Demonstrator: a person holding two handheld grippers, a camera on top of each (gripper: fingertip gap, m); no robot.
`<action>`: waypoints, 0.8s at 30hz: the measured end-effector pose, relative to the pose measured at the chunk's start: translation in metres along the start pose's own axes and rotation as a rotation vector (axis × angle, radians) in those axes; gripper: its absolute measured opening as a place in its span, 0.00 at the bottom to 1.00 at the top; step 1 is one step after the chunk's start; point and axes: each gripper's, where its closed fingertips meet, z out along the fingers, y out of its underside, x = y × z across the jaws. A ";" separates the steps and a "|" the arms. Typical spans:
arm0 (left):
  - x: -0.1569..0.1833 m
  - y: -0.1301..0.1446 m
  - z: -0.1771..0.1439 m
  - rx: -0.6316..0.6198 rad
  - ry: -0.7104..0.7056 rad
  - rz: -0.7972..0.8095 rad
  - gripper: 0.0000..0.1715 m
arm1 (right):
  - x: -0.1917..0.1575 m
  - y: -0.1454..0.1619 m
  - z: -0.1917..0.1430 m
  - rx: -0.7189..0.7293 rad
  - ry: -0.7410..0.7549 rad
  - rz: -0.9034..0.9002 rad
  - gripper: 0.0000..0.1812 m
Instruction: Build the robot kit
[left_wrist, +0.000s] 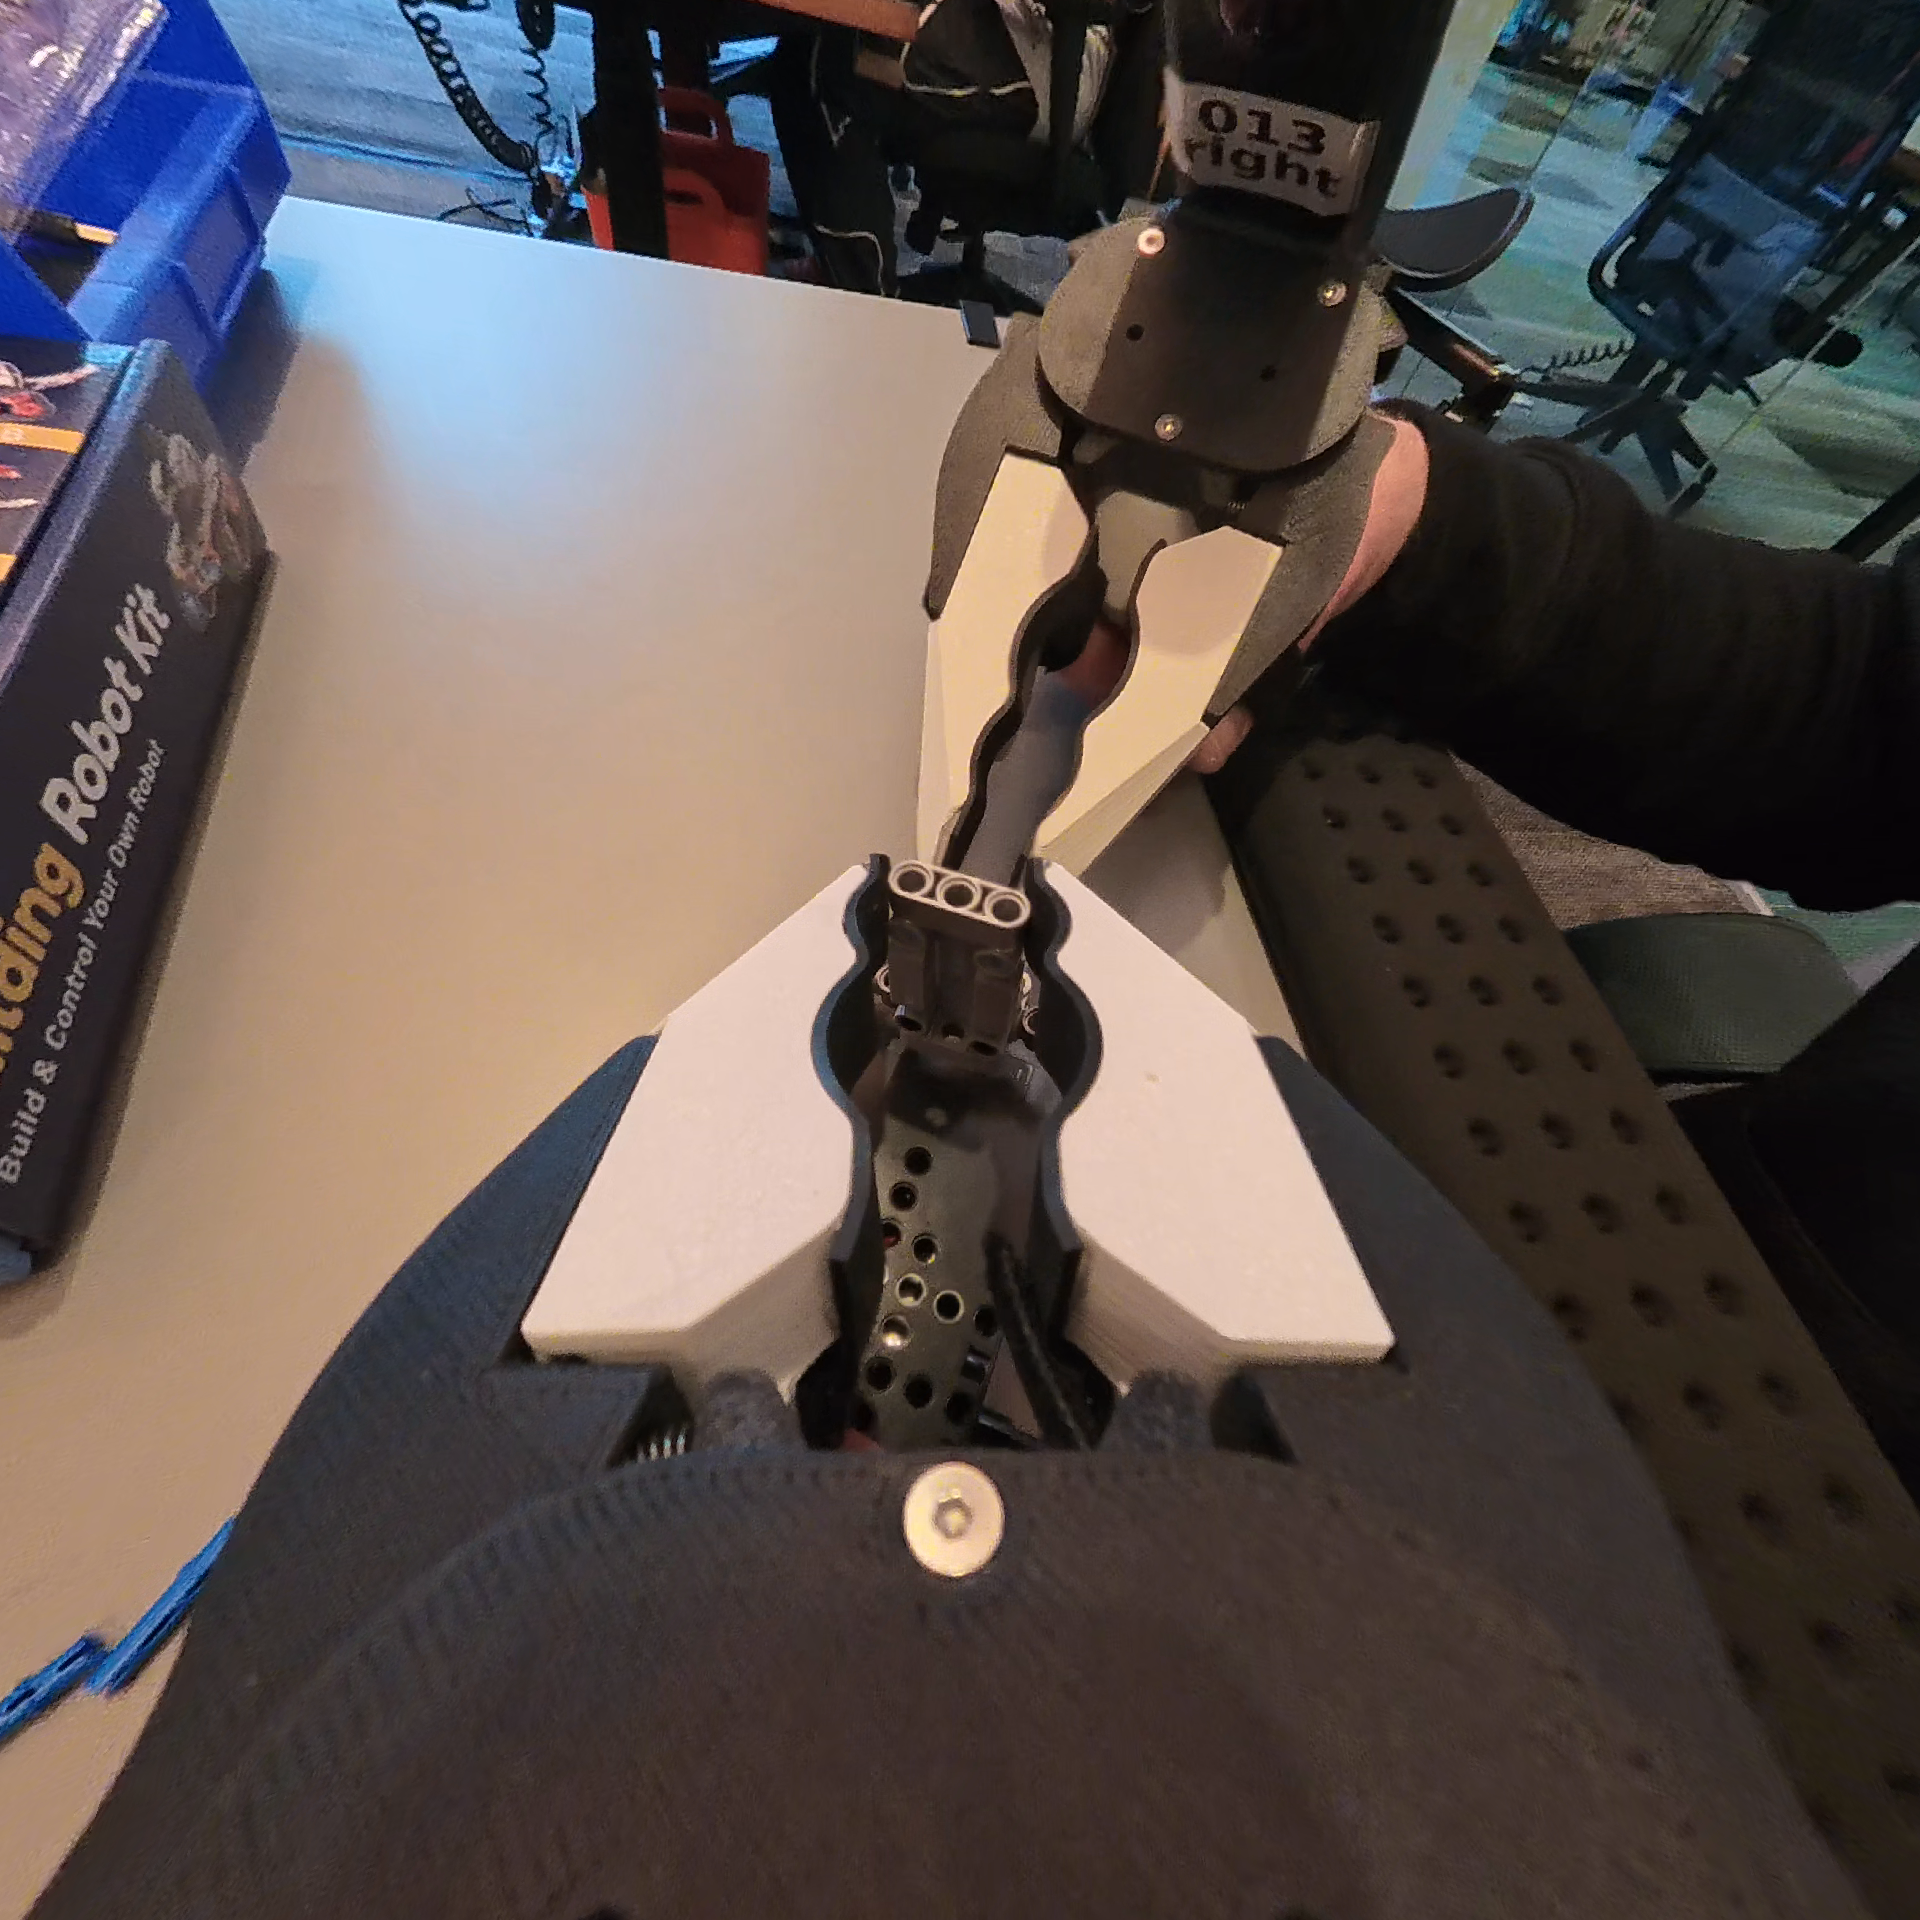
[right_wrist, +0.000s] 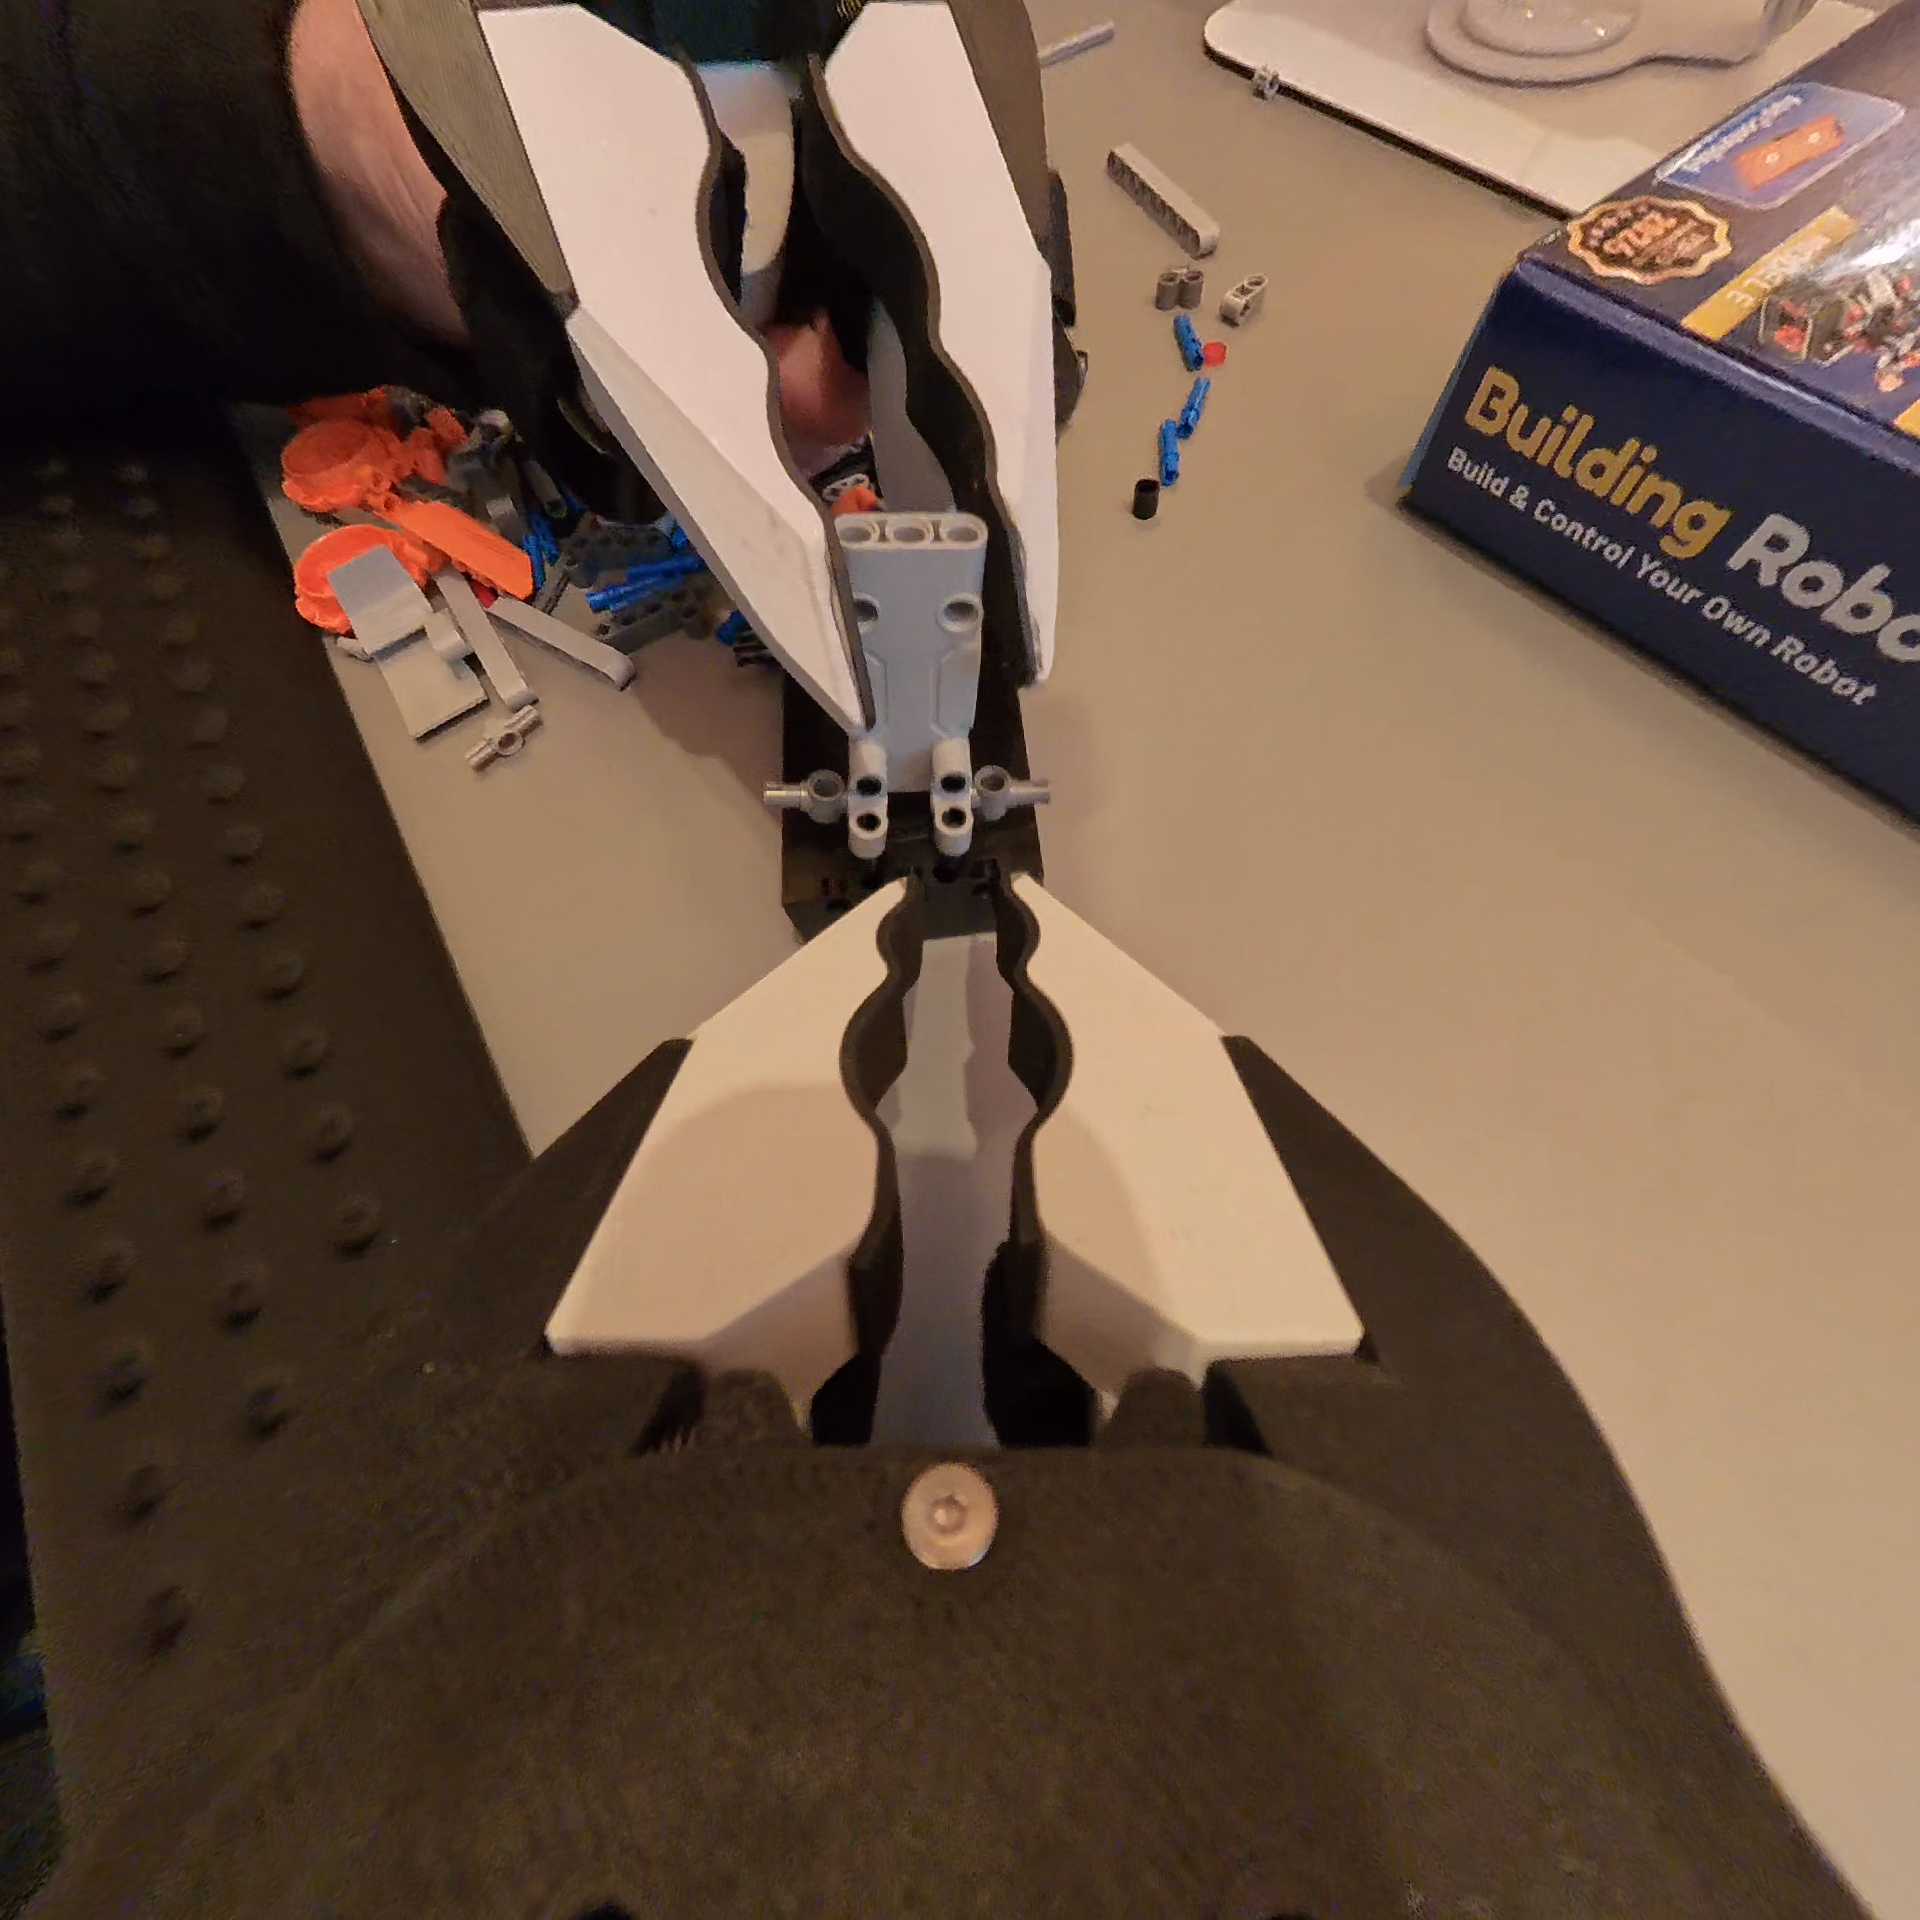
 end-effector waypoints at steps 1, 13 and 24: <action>0.002 0.000 0.001 0.003 0.012 -0.003 0.14 | -0.001 -0.002 0.001 0.004 -0.007 -0.003 0.07; 0.002 0.002 0.003 -0.005 0.009 0.019 0.14 | -0.002 -0.006 0.012 -0.006 -0.040 -0.024 0.03; 0.002 0.002 0.003 -0.012 -0.006 0.040 0.14 | -0.002 -0.006 0.013 -0.012 -0.034 -0.055 0.03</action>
